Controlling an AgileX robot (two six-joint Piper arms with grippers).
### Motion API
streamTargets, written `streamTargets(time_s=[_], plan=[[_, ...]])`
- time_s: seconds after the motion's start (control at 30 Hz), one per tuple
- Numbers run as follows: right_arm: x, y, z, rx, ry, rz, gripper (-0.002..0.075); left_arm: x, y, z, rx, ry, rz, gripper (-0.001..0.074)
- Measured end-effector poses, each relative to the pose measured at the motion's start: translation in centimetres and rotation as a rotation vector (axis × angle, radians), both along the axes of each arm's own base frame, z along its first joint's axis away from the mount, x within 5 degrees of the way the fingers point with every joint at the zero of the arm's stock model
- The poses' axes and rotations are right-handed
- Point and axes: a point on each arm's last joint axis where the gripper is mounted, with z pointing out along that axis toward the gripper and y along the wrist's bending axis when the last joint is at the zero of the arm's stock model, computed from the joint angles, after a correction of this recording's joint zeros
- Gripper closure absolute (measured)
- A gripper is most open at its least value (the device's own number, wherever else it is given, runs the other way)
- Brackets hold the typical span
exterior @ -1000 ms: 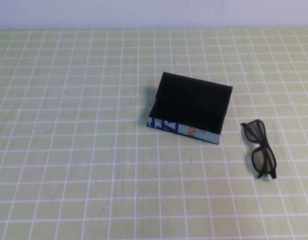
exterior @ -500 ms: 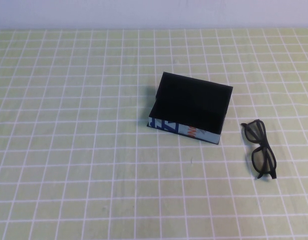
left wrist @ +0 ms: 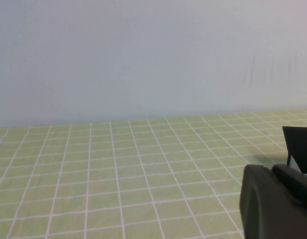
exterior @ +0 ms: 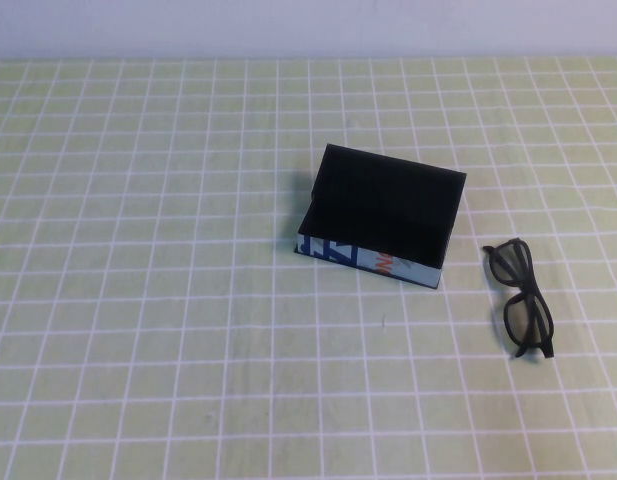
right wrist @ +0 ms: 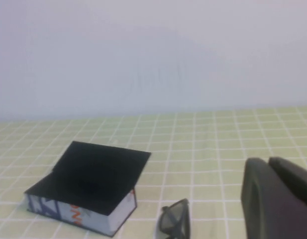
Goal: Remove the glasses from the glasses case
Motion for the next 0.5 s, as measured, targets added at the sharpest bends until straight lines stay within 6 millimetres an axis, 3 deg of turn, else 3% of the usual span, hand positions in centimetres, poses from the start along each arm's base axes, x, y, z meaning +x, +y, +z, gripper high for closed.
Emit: streamTargets(time_s=[0.2, 0.5], plan=[[-0.9, -0.9, -2.6, 0.033, -0.047, -0.082, 0.0742, 0.0, 0.0, 0.0, 0.0, 0.0, 0.0, 0.0739], [-0.8, -1.2, -2.9, 0.042, -0.048, -0.118, 0.0743, 0.0, 0.0, 0.0, -0.002, 0.0, 0.0, 0.0739]])
